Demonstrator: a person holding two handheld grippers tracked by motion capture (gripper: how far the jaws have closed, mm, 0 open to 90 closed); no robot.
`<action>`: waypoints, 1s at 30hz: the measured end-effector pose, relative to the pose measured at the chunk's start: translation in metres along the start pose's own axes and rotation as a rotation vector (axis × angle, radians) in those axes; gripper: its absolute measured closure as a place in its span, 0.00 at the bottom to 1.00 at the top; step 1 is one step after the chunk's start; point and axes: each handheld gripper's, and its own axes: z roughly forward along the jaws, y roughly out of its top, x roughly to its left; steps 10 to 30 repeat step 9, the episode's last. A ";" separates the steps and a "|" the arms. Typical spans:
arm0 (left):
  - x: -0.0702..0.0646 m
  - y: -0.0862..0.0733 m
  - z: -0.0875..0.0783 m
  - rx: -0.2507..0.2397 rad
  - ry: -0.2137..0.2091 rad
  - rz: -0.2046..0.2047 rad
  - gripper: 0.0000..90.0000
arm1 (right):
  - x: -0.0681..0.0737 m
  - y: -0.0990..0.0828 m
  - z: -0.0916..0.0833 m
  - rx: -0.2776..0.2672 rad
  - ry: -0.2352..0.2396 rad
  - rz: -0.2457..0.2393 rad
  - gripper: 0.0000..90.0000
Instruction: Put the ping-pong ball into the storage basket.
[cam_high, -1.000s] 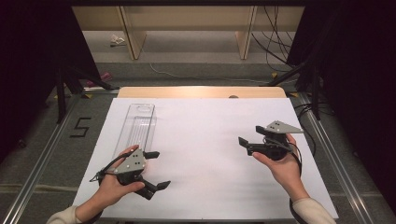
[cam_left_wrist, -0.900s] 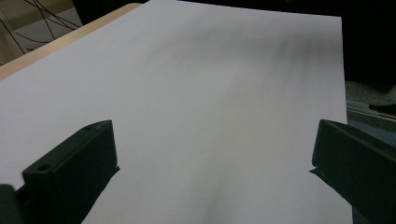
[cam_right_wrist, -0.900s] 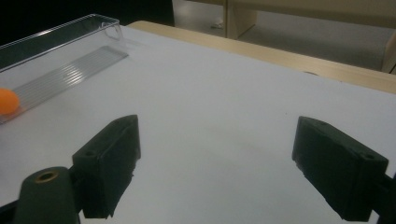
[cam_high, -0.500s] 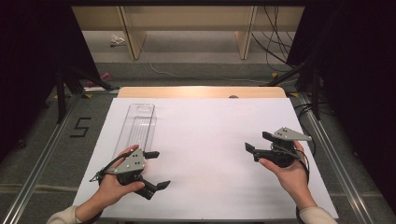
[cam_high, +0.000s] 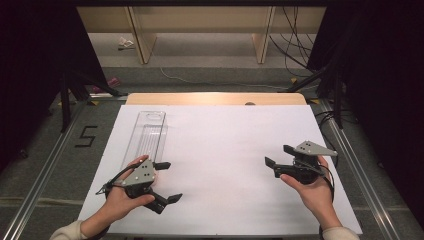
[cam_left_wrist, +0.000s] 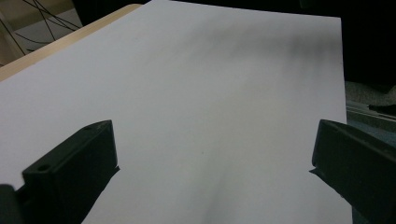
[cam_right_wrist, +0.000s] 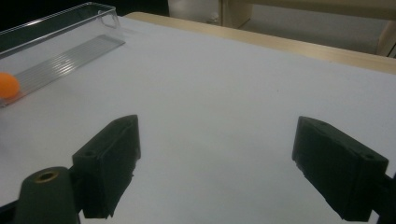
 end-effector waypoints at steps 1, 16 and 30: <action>0.000 0.000 0.000 0.000 0.000 -0.001 0.00 | 0.000 0.000 0.000 -0.001 0.000 -0.003 0.18; 0.000 0.001 0.001 0.000 -0.003 -0.002 0.00 | -0.001 -0.002 0.001 0.002 0.000 -0.002 0.18; 0.000 0.001 0.001 0.000 -0.003 -0.002 0.00 | -0.001 -0.002 0.001 0.002 0.000 -0.002 0.18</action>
